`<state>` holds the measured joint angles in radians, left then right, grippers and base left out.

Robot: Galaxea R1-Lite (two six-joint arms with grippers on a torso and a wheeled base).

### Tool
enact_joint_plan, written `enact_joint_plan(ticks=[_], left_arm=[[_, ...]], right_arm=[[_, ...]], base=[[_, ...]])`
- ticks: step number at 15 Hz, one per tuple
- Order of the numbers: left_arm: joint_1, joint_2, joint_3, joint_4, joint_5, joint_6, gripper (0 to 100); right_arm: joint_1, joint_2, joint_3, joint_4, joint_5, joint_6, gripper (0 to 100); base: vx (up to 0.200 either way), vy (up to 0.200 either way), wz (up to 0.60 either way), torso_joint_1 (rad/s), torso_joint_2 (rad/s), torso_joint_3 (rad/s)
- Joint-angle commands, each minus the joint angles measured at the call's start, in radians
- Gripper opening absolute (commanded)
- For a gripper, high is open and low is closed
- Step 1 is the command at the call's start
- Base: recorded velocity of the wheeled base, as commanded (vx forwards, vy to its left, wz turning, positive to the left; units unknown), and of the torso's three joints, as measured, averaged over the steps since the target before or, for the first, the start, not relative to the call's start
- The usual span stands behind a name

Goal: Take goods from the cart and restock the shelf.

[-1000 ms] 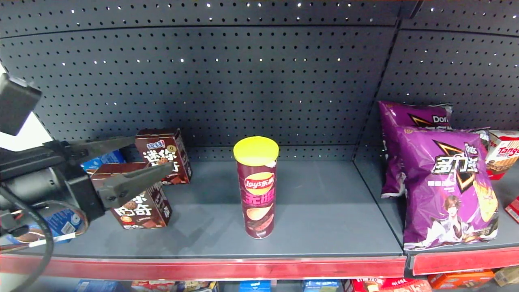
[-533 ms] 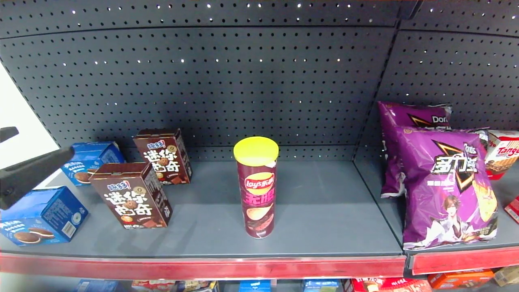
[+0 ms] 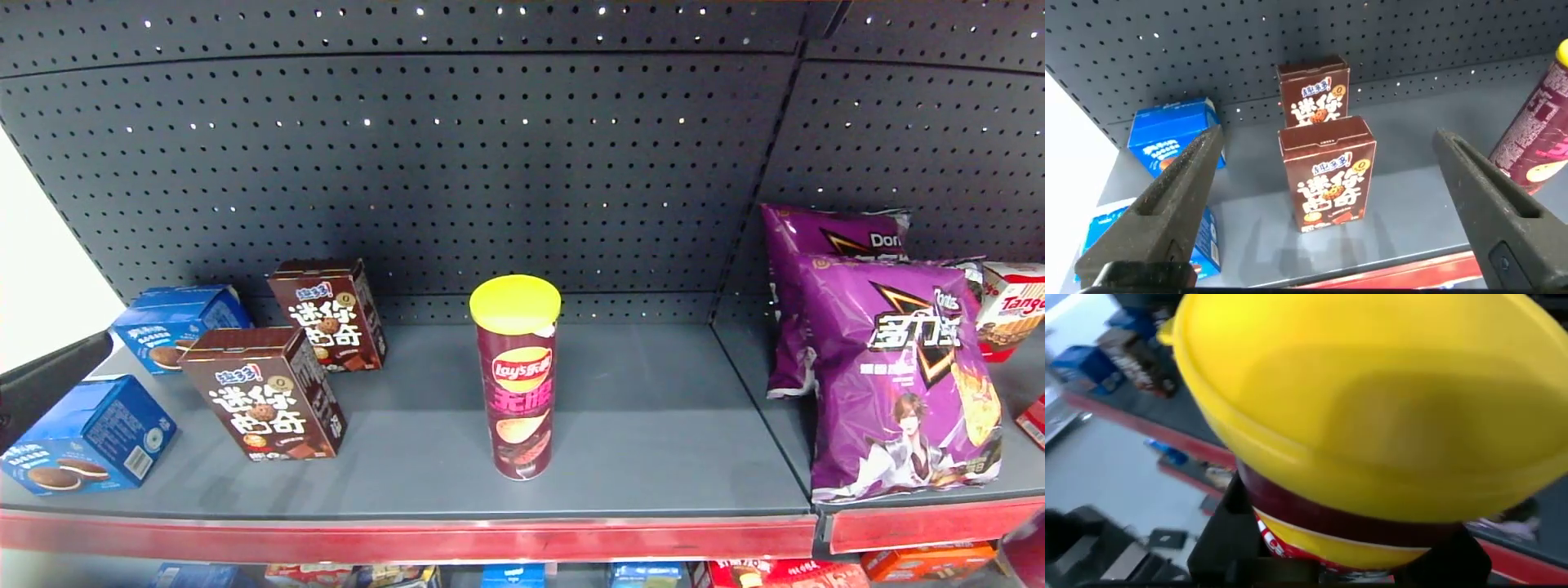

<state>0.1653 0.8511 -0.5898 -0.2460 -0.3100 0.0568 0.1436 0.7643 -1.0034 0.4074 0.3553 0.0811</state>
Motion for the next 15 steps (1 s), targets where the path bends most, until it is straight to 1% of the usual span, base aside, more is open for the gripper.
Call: enact_joint_plan(ticks=[1,2,4,6,7,10,12,13,15], left_arm=[[0.003,-0.001,-0.001,-0.001,0.000,0.000,100],[0.005,0.002,-0.002,-0.001,0.000,0.000,100],[0.006,0.005,-0.001,-0.003,-0.001,0.000,100],[0.014,0.005,-0.001,-0.003,-0.001,0.000,100],[0.019,0.003,0.001,-0.003,-0.001,0.000,100],[0.019,-0.001,0.010,-0.003,-0.001,0.000,100],[0.020,-0.007,0.011,-0.001,-0.001,0.000,100],[0.020,-0.010,0.011,-0.001,-0.001,0.000,100],[0.022,-0.014,0.013,-0.001,-0.001,0.000,100]], right_arm=[[0.160,0.167,-0.004,-0.073,-0.001,0.017,0],[0.183,0.214,-0.003,-0.133,-0.001,0.020,0],[0.191,0.313,0.000,-0.257,0.002,0.040,0],[0.192,0.343,-0.004,-0.282,0.011,0.060,0],[0.195,0.397,-0.007,-0.297,0.022,0.066,0],[0.237,0.518,0.042,-0.512,0.019,0.059,0],[0.240,0.592,0.043,-0.598,0.019,0.025,0],[0.241,0.615,0.051,-0.608,0.019,0.002,0],[0.255,0.661,0.057,-0.621,0.021,-0.099,0]], base=[[0.000,0.000,0.00,0.000,0.00,0.000],[0.000,0.000,0.00,0.000,0.00,0.000],[0.000,0.000,0.00,0.000,0.00,0.000],[0.000,0.000,0.00,0.000,0.00,0.000],[0.000,0.000,0.00,0.000,0.00,0.000],[0.000,0.000,0.00,0.000,0.00,0.000],[0.000,0.000,0.00,0.000,0.00,0.000],[0.000,0.000,0.00,0.000,0.00,0.000],[0.000,0.000,0.00,0.000,0.00,0.000]])
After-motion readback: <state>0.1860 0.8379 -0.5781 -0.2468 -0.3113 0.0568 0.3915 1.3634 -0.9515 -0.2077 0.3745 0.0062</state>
